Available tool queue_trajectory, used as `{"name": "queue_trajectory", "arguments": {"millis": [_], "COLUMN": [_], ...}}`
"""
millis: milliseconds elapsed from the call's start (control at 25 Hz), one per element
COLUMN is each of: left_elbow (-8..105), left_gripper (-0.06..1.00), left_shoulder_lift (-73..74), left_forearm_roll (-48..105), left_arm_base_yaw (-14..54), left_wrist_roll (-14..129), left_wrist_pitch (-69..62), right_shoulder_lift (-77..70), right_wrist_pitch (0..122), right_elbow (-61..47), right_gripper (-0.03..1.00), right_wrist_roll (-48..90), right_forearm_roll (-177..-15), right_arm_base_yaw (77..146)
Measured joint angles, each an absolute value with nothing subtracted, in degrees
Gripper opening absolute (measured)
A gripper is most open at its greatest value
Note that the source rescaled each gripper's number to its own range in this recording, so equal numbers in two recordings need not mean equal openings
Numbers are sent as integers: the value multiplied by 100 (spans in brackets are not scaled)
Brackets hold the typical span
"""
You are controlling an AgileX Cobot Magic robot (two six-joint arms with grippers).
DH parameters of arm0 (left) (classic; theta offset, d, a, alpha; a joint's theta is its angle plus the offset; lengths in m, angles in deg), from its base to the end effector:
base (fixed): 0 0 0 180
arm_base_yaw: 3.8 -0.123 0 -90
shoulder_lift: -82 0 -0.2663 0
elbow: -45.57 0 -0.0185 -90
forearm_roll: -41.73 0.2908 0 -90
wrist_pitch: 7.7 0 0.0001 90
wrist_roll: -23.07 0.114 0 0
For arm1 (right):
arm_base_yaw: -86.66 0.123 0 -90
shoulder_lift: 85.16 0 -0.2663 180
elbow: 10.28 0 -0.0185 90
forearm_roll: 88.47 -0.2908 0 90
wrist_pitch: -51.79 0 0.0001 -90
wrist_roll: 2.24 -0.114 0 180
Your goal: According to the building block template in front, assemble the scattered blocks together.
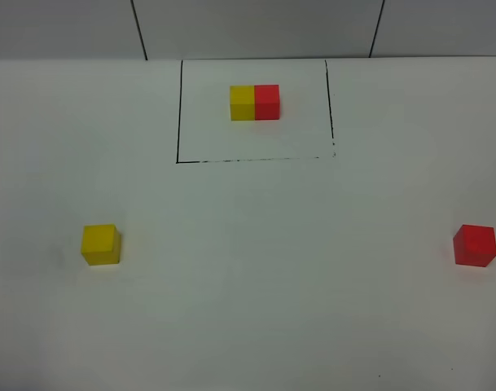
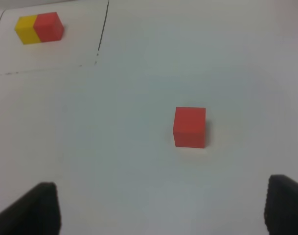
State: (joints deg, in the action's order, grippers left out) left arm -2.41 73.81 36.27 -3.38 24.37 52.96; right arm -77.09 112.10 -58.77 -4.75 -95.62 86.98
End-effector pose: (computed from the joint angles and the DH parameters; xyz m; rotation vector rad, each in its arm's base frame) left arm 0.0690 -0.0100 0.2870 0.0350 2.0367 -0.1043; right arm 0.0700 0.0127 0.2851 0.0341 2.0379 0.1802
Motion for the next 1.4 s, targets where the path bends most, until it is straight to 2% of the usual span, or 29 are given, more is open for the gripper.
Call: {"name": "queue_trajectory", "arguments": {"millis": [1400], "left_elbow": [-241], "left_gripper": [76], "left_shoulder_lift": [7391], "left_forearm_roll": [3627], "left_arm_base_yaw": [-338], "left_wrist_roll": [2437], "left_wrist_pitch": [5296], "right_shoulder_lift": [-7709], "right_wrist_pitch": [11210], "right_elbow": [-5877], "right_gripper": [76], "right_wrist_roll": [-475], "right_forearm_roll": [-9562], "right_arm_base_yaw": [8698]}}
